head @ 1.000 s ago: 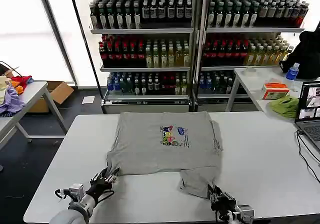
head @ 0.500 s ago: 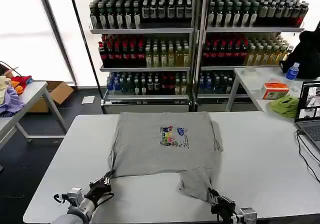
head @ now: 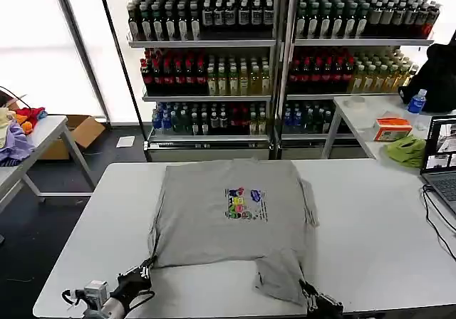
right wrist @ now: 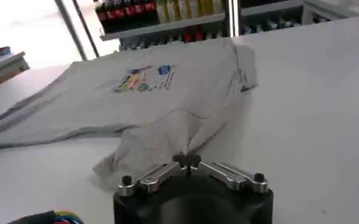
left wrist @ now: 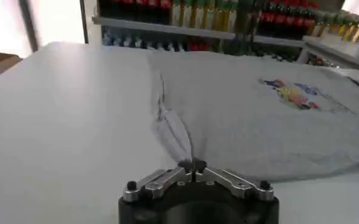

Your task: Fold and organize the clothes.

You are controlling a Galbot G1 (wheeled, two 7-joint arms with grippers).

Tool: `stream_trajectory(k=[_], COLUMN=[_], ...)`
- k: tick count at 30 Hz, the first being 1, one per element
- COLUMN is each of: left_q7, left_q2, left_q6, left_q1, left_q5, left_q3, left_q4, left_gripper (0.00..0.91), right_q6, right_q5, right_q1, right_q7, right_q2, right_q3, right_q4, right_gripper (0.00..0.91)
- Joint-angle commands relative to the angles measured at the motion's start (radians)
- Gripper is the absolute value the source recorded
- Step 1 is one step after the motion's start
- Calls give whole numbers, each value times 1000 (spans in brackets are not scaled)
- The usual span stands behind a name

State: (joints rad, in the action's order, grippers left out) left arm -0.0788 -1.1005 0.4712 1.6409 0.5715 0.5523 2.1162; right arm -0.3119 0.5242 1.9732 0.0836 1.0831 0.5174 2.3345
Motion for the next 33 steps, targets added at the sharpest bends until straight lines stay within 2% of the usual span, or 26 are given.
stream_trajectory(k=[1,7,11,14,19,27,33], left_q7=[-13,3,5,5,21,11,7], left_q2=[40,43,78,123,149,147,144], left_q6=[82,106,105,105,97,105,105], left_q1=[202,202,90,8,-125,-378,-490], left_q5=[1,-9,30,76,133,169,183], left_q3=[66,69,67,60,31,-43,-87], left_q4=[216,227,167,119,28,-104,-210], left_gripper=[10,10,10,10,10,10,10], right_q6=[53,115,164,143,130,73,66], right_q5=[-48,-14,16,98,125,123,81], right_q1=[166,137,-31,-166,-366,-624,-743], right_q7=[-59,-56,-38,-3,14,22,21], right_q2=[-9,-1,10,29,27,47,48], right_q3=[34,24,19,25,29,-11,-76], right_q4=[60,58,-15,-42,-121,-235,-359], right_gripper=[0,0,0,0,0,0,0])
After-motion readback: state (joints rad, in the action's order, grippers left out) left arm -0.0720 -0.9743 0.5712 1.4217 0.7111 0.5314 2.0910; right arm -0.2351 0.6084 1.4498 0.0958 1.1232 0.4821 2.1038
